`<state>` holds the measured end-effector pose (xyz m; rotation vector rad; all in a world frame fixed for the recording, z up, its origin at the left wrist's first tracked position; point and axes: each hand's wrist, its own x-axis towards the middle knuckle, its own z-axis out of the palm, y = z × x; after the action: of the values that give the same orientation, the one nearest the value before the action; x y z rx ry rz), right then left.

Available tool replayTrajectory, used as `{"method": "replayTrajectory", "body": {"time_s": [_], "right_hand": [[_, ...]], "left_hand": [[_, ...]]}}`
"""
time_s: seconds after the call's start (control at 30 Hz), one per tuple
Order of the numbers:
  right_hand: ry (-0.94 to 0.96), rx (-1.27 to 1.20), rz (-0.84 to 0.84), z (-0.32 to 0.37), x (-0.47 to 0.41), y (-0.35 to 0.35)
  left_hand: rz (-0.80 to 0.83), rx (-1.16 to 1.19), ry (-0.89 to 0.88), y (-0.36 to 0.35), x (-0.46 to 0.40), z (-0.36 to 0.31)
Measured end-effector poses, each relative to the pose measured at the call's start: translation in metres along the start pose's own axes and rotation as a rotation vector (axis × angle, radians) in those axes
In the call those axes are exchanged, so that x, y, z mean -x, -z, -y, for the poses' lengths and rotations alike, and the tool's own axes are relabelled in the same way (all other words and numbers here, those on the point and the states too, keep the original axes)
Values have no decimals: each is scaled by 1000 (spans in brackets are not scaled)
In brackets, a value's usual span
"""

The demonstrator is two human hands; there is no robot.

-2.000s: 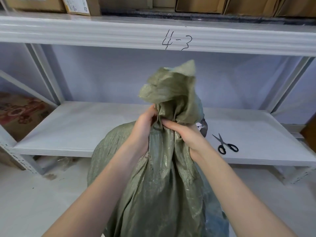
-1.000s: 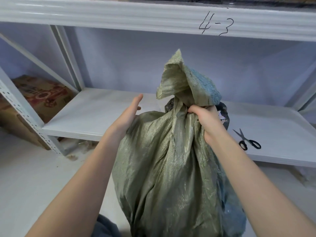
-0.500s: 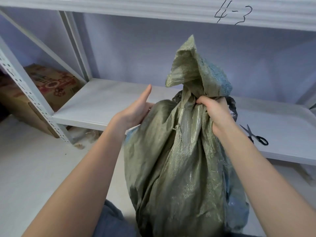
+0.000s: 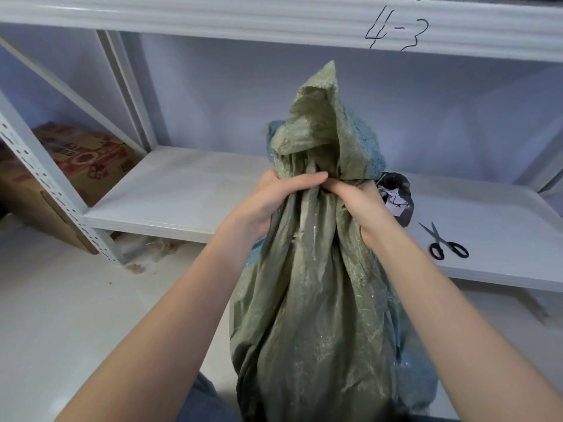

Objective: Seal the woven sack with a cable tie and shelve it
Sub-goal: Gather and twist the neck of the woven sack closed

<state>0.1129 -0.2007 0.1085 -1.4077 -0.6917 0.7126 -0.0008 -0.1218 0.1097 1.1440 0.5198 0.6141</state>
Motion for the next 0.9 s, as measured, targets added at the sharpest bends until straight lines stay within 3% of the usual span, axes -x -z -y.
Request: {"method": "replayTrajectory", "body": {"time_s": [0.2, 0.33, 0.53, 0.67, 0.9], "right_hand": [[-70, 38, 217, 0, 10, -7], [-166, 1, 344, 5, 14, -2], [-172, 75, 346, 14, 17, 4], [-67, 129, 257, 18, 18, 1], [-89, 95, 373, 14, 18, 3]], "left_hand": [[-325, -169, -264, -26, -4, -11], [-478, -201, -330, -37, -10, -23], [-381, -34, -186, -40, -10, -36], [-347, -98, -142, -38, -9, -33], [-265, -197, -215, -42, -3, -29]]}}
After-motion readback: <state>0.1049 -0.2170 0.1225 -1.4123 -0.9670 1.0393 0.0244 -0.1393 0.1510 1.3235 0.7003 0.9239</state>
